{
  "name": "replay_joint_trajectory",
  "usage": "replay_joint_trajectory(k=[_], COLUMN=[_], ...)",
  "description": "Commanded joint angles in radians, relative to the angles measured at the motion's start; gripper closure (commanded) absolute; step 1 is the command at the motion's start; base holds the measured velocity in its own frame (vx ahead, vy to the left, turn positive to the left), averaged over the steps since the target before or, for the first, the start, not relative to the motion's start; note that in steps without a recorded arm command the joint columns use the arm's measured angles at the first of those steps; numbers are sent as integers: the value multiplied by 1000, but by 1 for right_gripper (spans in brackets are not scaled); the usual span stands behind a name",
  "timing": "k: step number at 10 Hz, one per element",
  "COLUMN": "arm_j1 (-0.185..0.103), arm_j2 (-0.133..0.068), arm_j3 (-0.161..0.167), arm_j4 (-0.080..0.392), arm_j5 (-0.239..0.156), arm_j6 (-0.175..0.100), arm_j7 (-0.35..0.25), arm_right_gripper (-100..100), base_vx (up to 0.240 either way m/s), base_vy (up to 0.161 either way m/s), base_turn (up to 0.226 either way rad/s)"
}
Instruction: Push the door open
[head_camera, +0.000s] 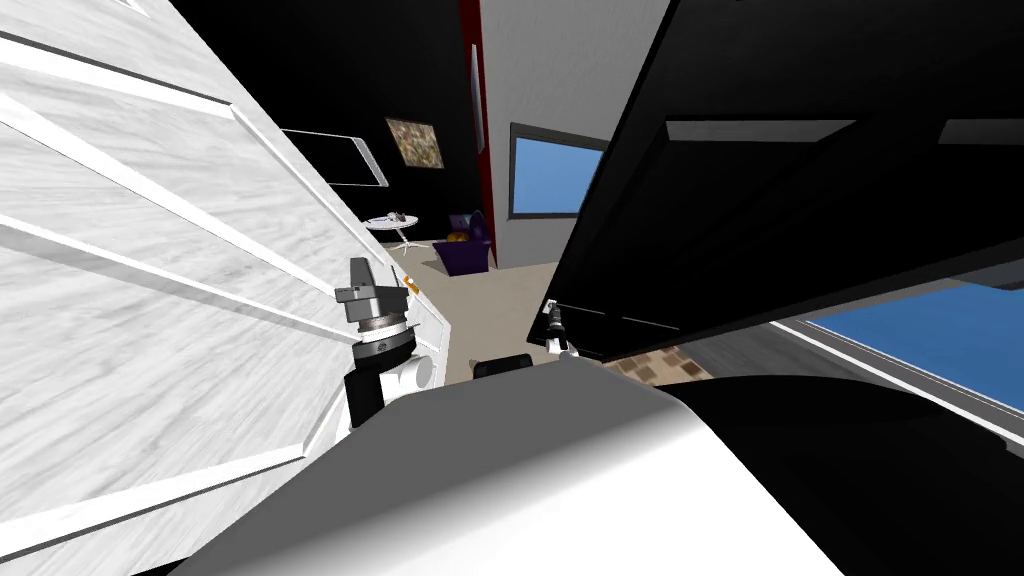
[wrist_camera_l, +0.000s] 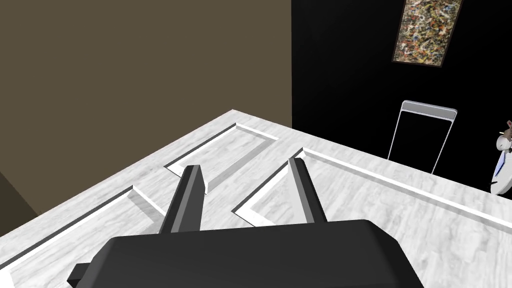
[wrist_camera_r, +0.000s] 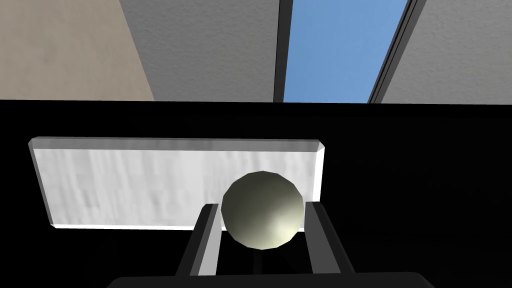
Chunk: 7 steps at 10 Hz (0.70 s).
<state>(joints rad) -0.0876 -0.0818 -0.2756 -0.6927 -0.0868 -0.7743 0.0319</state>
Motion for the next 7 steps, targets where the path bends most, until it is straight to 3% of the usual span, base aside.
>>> replay_joint_trajectory(k=[1, 7], arm_j1=[-11, -10], arm_j2=[-17, -25], arm_j3=[-31, -97], arm_j4=[23, 28], arm_j5=[-16, -55], arm_j6=[-16, -14], arm_j7=[7, 26], arm_right_gripper=[100, 100], base_vx=[199, 201], base_vy=[39, 27], base_turn=[-85, -67])
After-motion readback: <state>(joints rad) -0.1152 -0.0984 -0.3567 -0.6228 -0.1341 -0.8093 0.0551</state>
